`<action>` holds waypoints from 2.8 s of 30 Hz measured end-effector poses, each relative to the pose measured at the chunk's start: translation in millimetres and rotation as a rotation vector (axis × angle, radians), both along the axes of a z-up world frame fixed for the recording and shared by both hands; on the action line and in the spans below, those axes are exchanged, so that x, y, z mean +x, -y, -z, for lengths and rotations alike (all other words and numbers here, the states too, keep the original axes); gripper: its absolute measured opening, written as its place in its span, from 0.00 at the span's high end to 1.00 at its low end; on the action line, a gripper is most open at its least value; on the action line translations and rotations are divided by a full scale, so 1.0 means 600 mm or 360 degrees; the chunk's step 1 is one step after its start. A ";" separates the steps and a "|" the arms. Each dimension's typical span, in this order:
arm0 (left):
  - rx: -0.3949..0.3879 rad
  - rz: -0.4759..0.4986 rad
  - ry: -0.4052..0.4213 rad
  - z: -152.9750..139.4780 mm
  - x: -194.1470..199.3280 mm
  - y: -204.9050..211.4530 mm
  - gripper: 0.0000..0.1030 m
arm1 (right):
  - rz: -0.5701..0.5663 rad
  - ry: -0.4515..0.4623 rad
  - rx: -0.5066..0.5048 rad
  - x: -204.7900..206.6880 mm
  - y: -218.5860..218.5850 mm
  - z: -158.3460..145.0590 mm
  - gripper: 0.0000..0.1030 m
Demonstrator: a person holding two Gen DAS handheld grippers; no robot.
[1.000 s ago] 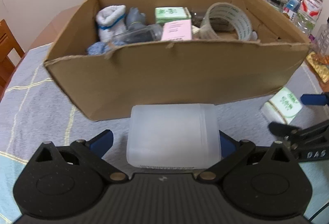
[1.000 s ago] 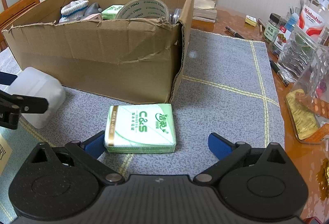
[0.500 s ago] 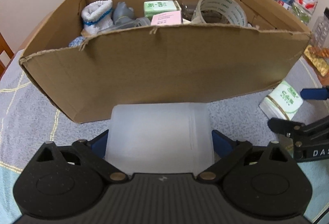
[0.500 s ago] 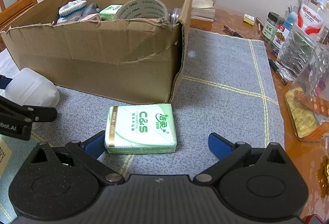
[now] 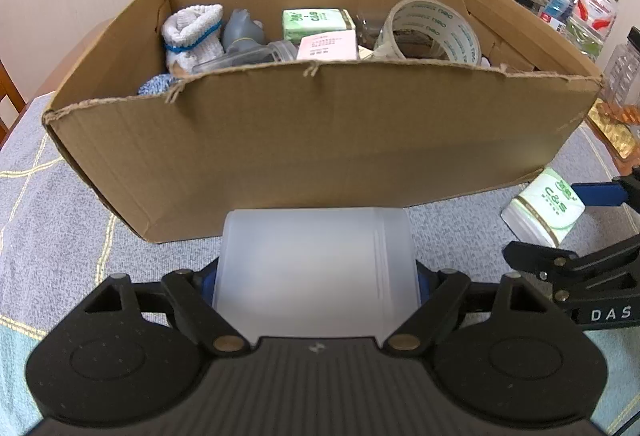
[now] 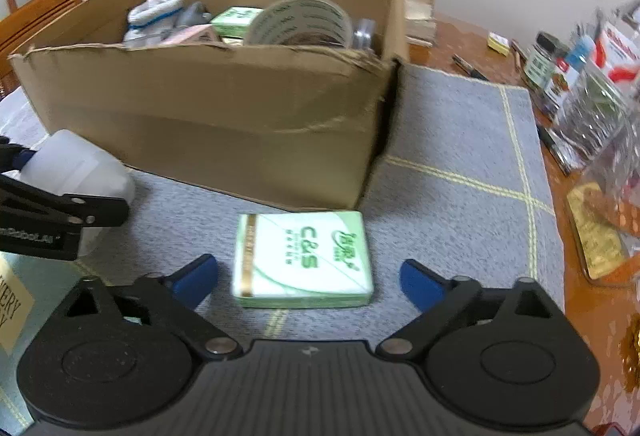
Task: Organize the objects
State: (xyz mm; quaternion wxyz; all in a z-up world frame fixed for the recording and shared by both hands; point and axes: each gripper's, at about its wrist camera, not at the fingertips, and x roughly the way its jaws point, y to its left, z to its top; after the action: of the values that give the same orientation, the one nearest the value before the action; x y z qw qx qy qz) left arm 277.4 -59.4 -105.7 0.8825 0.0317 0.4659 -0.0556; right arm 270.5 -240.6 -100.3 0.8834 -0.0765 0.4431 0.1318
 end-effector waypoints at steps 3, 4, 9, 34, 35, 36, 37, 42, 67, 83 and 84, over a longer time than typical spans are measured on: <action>0.0003 0.0014 0.0000 -0.001 -0.002 0.000 0.20 | -0.0034 0.0010 0.0001 -0.005 -0.006 -0.006 0.21; 0.0004 0.0019 -0.0001 -0.002 -0.002 0.000 0.20 | -0.0033 0.0014 -0.0006 -0.007 -0.008 -0.008 0.24; 0.0009 0.0065 -0.0019 -0.005 -0.006 -0.001 0.20 | -0.0027 -0.0001 -0.0006 -0.007 -0.010 -0.015 0.33; -0.0003 0.0337 0.0150 -0.217 -0.008 -0.051 0.20 | -0.0243 0.0179 0.0043 -0.008 -0.008 -0.203 0.33; 0.0006 0.0323 0.0175 -0.226 0.004 -0.052 0.20 | -0.0246 0.0196 0.0045 -0.003 -0.012 -0.208 0.33; 0.0011 0.0319 0.0199 -0.232 0.015 -0.053 0.20 | -0.0254 0.0216 0.0050 0.003 -0.016 -0.214 0.33; 0.0014 0.0318 0.0226 -0.239 0.028 -0.054 0.20 | -0.0261 0.0231 0.0057 0.009 -0.020 -0.219 0.33; 0.0035 0.0288 0.0308 -0.258 0.095 -0.050 0.20 | -0.0274 0.0273 0.0091 0.041 -0.043 -0.234 0.31; 0.0073 0.0054 0.0431 -0.260 0.077 -0.080 0.01 | 0.0187 -0.0020 0.0157 0.067 -0.029 -0.254 0.00; 0.0018 -0.0229 0.0067 -0.208 -0.042 -0.107 0.01 | 0.0385 -0.0087 0.0089 0.009 -0.073 -0.221 0.00; 0.0014 -0.0243 0.0061 -0.207 -0.045 -0.110 0.01 | 0.0386 -0.0085 0.0090 0.004 -0.077 -0.220 0.00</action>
State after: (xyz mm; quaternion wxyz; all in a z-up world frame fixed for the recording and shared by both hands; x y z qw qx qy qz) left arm 250.7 6.5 18.6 0.8928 0.0011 0.4501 0.0146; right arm 273.0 -194.3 31.7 0.8826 0.0061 0.4684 0.0385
